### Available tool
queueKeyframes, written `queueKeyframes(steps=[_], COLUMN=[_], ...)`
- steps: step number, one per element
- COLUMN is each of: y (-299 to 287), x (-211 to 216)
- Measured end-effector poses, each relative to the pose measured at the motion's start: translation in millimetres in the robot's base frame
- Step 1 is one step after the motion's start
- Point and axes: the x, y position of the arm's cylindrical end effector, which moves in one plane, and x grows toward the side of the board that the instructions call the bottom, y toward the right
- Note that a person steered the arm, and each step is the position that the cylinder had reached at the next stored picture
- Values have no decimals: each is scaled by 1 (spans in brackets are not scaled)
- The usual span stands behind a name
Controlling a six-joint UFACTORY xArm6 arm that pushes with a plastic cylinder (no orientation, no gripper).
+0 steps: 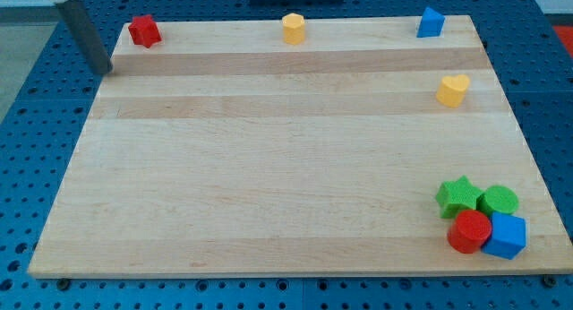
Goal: Move the red star closer to green star
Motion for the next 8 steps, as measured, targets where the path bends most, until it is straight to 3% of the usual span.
queueKeyframes(steps=[1, 4, 6, 8], y=[0, 51, 21, 122], x=[-79, -75, -40, -45])
